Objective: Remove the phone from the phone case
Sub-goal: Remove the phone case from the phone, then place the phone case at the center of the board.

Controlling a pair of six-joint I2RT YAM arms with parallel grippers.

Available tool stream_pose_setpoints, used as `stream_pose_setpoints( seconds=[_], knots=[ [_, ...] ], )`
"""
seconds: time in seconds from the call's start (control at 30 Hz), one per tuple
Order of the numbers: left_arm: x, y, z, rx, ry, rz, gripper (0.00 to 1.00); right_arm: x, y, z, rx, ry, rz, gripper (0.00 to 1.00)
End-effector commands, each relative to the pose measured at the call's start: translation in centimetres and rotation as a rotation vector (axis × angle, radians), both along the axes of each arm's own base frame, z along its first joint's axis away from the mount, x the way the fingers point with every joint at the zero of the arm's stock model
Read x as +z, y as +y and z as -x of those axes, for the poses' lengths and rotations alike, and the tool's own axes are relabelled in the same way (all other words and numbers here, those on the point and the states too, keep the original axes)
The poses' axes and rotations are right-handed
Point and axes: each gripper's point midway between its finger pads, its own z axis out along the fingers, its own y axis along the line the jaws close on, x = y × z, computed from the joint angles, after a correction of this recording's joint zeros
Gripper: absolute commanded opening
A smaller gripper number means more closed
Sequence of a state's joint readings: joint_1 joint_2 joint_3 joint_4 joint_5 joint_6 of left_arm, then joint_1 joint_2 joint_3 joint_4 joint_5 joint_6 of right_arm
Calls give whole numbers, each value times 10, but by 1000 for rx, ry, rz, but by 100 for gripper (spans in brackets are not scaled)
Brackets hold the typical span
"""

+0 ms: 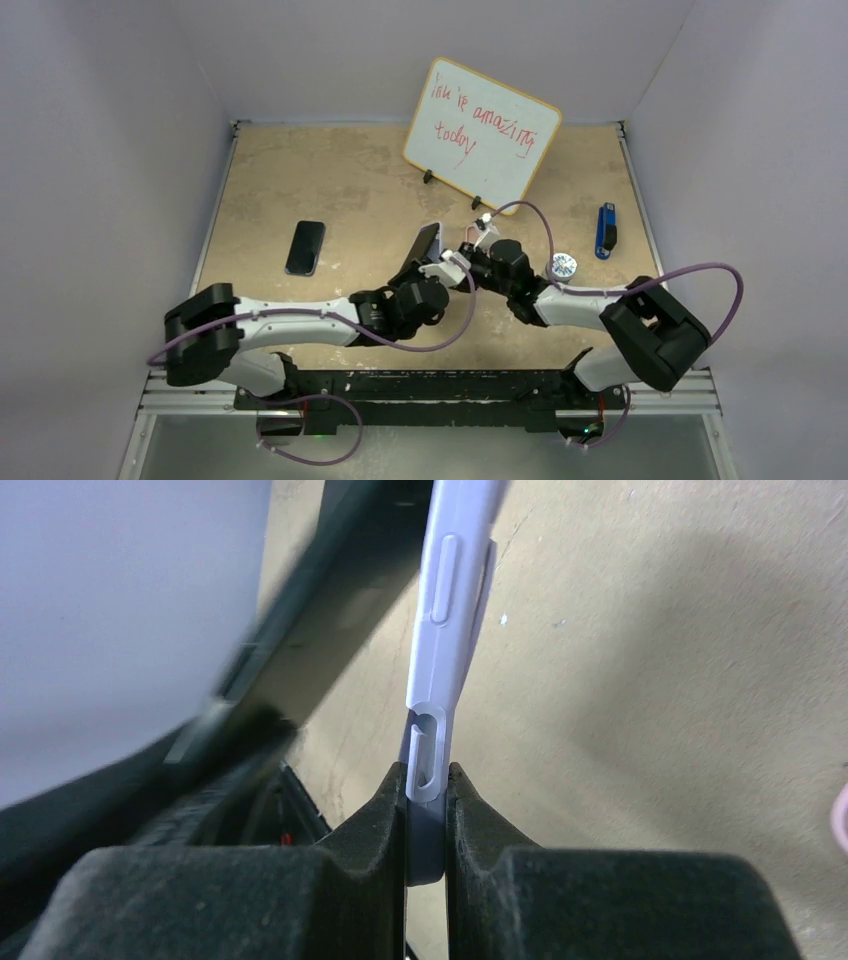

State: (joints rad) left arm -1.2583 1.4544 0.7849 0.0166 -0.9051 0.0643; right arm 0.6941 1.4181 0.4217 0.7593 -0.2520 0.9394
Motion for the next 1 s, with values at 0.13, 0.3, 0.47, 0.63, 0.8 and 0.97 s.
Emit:
stream_pose_setpoints(
  seconds=[0.13,0.3,0.47,0.63,0.8,0.97],
  knots=[
    [60,13,14,1,30,245,0,0,-11,-54,-124,-75,87,0],
    [64,42,8,85,22,236,0,-18,-13,-66,-124,-32,120,0],
    [56,76,-10,178,50,226,0,-37,-21,-69,-132,21,162,0],
    [49,92,-21,229,-4,171,0,-55,-30,-63,-120,77,235,0],
    [27,108,-35,312,0,40,0,-65,-36,-55,-91,112,301,8],
    [4,121,-49,362,24,-65,0,-68,-41,-50,-78,123,341,24]
  ],
)
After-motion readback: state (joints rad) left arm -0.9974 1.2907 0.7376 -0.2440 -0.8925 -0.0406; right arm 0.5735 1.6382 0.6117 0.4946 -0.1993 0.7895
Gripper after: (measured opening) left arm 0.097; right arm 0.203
